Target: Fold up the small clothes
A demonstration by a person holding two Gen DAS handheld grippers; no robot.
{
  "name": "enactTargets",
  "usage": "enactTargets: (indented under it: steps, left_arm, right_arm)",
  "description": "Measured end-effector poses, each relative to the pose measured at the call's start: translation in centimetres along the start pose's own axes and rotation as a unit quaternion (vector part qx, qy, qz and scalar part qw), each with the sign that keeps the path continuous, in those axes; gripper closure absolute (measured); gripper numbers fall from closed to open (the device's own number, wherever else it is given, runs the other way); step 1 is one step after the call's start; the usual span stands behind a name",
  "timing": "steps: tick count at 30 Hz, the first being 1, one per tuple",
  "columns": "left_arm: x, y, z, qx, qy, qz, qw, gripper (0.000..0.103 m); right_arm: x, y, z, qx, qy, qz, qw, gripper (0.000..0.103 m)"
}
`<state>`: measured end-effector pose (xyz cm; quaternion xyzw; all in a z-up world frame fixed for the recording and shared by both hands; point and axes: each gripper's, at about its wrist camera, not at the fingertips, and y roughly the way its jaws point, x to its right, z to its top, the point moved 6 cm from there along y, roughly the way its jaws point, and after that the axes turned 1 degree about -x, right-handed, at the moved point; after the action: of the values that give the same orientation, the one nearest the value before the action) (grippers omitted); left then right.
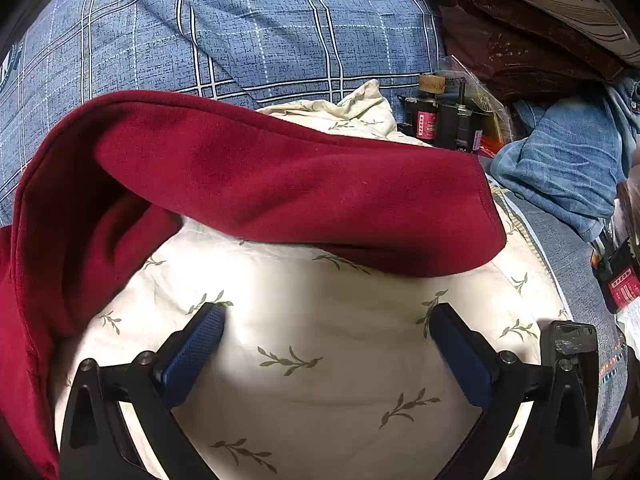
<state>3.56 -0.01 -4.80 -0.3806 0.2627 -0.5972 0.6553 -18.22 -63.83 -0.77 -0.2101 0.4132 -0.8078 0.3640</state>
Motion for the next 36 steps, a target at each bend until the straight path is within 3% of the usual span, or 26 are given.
enactTargets:
  steps: [12,17,25,28,31,36]
  left_arm:
    - [0.2,0.2,0.3,-0.007,0.002,0.008,0.9999,0.000]
    - [0.0,0.1,0.3,-0.027,0.005,-0.006,0.9996,0.001]
    - [0.5,-4.2,-1.7,-0.026,0.026,-0.014,0.9992,0.003]
    - [2.0,-7.1,-2.6,-0.014,0.057,-0.034,0.9977,0.003]
    - [3.5,-10.1,-3.5,-0.002,0.081,-0.056,0.9951,0.003]
    - [6.2,-14.0,-4.2,0.004,0.111,-0.101,0.9886,0.003]
  right_arm:
    - [0.0,0.0,0.0,0.000,0.000,0.000,1.000,0.000]
    - [0.0,0.0,0.0,0.001,0.000,-0.001,1.000,0.000]
    - [-0.1,-0.3,0.1,-0.022,0.014,0.009,1.000,0.000]
    - [-1.4,-2.6,-1.2,-0.053,-0.003,0.042,0.998,0.000]
    - [-2.8,-7.5,-2.6,-0.035,-0.010,0.064,0.997,0.000]
    - [-6.9,-17.3,-4.4,-0.026,-0.040,0.155,0.987,0.000]
